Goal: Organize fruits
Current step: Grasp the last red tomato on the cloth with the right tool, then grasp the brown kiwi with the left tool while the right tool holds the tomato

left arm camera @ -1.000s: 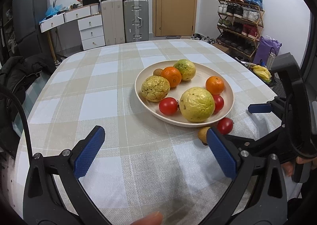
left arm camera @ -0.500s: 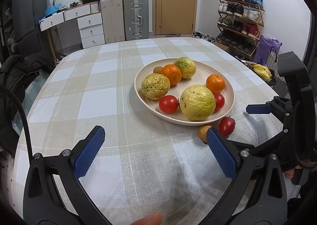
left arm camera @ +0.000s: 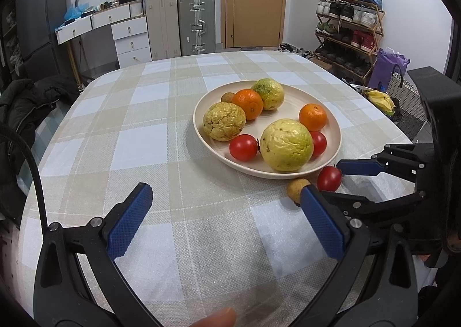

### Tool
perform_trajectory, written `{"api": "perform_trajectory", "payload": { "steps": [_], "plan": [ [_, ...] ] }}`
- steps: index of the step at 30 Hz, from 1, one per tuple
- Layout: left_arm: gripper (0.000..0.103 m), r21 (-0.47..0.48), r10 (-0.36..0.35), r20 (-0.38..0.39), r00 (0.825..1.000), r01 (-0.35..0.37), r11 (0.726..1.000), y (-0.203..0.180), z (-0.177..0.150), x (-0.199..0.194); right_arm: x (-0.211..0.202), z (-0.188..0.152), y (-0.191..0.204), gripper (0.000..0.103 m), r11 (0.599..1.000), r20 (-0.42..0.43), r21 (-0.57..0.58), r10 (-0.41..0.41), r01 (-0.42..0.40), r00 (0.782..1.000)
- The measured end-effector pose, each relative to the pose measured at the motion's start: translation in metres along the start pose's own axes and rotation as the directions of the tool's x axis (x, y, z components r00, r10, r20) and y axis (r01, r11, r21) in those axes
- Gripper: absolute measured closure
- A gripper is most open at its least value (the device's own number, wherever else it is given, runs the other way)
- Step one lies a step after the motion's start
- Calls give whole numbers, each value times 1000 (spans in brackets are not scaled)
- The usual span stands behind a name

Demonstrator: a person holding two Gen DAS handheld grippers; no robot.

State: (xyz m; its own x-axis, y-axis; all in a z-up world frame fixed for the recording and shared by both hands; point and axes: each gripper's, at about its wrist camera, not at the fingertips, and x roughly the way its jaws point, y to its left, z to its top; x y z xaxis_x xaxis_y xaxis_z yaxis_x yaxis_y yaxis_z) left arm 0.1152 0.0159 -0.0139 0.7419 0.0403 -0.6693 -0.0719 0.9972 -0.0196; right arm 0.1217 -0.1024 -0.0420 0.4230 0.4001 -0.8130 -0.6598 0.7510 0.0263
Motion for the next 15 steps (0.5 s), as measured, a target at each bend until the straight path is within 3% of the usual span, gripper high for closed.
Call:
{"api": "perform_trajectory", "payload": {
  "steps": [5,15],
  "plan": [
    [1,0,1,-1,1000,-1,1000,0,0,1,-3,-2,1,65,999,7,-1,32,-32,999],
    [1,8,-10,-19,1000,10,1000,-4,-2,3,-19,1,-4,66,998,37,-19,55,-55,998]
  ]
}}
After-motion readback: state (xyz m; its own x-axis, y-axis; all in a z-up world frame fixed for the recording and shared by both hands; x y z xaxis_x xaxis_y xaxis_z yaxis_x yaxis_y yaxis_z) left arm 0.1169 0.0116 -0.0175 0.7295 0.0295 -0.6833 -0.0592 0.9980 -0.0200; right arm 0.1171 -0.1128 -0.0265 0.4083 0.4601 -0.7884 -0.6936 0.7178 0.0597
